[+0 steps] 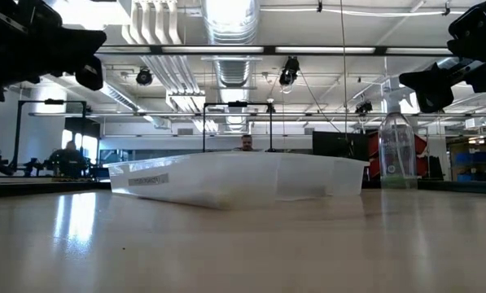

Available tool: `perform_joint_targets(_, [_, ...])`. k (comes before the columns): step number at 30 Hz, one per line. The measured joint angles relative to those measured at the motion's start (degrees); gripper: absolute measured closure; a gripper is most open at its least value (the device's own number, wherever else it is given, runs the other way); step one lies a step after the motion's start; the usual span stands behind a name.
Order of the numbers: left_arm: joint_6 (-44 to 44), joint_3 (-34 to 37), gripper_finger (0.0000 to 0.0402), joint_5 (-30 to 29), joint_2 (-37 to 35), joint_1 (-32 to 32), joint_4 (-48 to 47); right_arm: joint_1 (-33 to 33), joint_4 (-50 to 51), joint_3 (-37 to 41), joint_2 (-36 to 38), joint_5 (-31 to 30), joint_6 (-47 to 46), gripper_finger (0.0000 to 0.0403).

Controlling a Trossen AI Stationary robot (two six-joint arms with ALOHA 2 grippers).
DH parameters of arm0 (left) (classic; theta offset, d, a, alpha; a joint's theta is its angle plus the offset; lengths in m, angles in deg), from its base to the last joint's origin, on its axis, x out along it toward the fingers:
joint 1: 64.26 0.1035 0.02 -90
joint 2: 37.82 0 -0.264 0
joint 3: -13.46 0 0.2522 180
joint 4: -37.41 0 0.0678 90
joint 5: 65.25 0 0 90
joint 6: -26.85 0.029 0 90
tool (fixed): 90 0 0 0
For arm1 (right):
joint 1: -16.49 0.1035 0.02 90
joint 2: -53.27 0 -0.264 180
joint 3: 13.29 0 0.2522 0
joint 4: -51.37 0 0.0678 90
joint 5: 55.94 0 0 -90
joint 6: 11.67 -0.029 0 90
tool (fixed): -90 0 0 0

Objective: Sort silverware
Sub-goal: Return to Home Position

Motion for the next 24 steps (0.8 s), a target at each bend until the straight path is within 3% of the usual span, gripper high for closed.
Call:
perform_joint_targets(8, [1.0, 0.0, 0.0402, -0.1, 3.3, -5.3, -0.1, 0.0, 0.0, 0.0, 0.0, 0.0, 0.0, 0.0089])
perform_joint_targets(14, [0.0, 0.0, 0.0402, -7.3, 5.9, -8.2, 2.9, 0.0, 0.0, 0.0, 0.0, 0.0, 0.0, 0.0089])
perform_joint_targets(24, [3.0, 0.0, 0.0402, -12.7, 12.1, -17.8, 11.1, 0.0, 0.0, 0.0, 0.0, 0.0, 0.0, 0.0089])
